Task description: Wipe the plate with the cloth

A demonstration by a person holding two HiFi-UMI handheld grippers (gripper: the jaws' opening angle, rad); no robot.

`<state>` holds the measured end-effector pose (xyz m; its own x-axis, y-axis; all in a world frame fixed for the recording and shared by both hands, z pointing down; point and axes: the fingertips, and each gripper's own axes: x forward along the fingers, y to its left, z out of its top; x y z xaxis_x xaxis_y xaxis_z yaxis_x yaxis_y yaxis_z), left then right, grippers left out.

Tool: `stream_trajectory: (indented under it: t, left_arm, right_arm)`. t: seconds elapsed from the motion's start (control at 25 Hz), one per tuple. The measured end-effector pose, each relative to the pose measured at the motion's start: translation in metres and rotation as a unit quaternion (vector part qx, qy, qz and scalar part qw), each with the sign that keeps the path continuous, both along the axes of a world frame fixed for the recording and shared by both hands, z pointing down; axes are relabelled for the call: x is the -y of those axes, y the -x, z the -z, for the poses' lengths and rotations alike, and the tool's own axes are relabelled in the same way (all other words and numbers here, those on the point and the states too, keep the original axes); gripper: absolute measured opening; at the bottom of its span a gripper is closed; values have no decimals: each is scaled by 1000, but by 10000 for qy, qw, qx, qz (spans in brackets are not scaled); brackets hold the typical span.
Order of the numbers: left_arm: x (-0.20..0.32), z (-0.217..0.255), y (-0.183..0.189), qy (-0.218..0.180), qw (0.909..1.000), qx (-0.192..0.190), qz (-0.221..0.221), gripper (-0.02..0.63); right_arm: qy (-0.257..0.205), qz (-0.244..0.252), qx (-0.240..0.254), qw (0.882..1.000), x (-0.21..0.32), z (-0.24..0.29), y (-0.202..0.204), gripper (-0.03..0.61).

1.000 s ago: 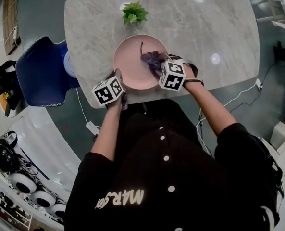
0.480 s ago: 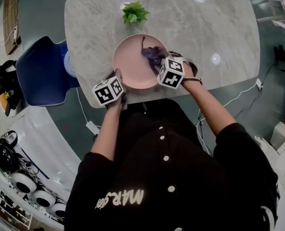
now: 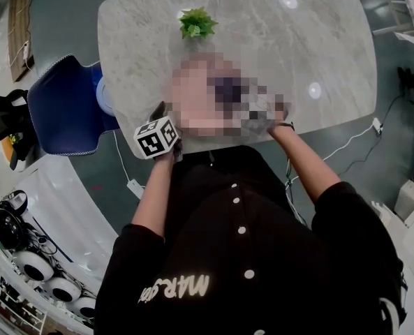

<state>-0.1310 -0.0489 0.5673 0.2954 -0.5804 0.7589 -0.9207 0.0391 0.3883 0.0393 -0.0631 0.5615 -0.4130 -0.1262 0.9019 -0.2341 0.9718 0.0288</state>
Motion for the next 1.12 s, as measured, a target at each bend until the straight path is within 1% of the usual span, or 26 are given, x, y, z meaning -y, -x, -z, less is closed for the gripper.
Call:
stream_trajectory:
  t: [0.08, 0.16, 0.24, 0.32, 0.4, 0.52, 0.64, 0.76, 0.88, 0.96, 1.12]
  left_arm:
    - [4, 12, 5, -211, 9998, 33, -46, 127]
    - [7, 29, 11, -489, 9987, 72, -81, 129]
    - [9, 51, 14, -836, 9964, 78, -109, 125]
    - [10, 73, 16, -1157, 9930, 114, -200, 103]
    - [11, 92, 17, -1403, 9893, 229, -325, 80]
    - [11, 122, 21, -1765, 9819, 519, -445, 60]
    - [13, 161, 28, -2316, 9674, 918, -450, 39]
    - [14, 205, 36, -2834, 9493, 1307, -386, 18]
    - [10, 244, 49, -3206, 9327, 1615, -355, 17]
    - [9, 271, 53, -3435, 9219, 1758, -331, 17]
    - [7, 336, 41, -4016, 8975, 1807, -233, 17]
  right_arm:
    - [-31, -315, 335, 9989, 2, 14, -2, 143]
    - [-2, -764, 805, 9938, 6, 34, -5, 143]
    - [-24, -1207, 1382, 9830, 12, 60, -7, 143]
    - [-179, -1523, 1858, 9705, 20, 89, -12, 143]
    - [-417, -1737, 2187, 9593, 28, 115, -18, 143]
    - [-734, -2046, 2664, 9390, 39, 153, -28, 143]
    - [-1048, -2339, 3085, 9161, 45, 191, -41, 143]
    - [-1388, -2663, 3537, 8859, 47, 231, -56, 143]
    - [-1811, -2926, 3835, 8570, 46, 267, -68, 143]
    - [-2131, -3006, 3960, 8411, 46, 290, -80, 143]
    - [-2689, -3177, 4099, 8116, 47, 332, -115, 143]
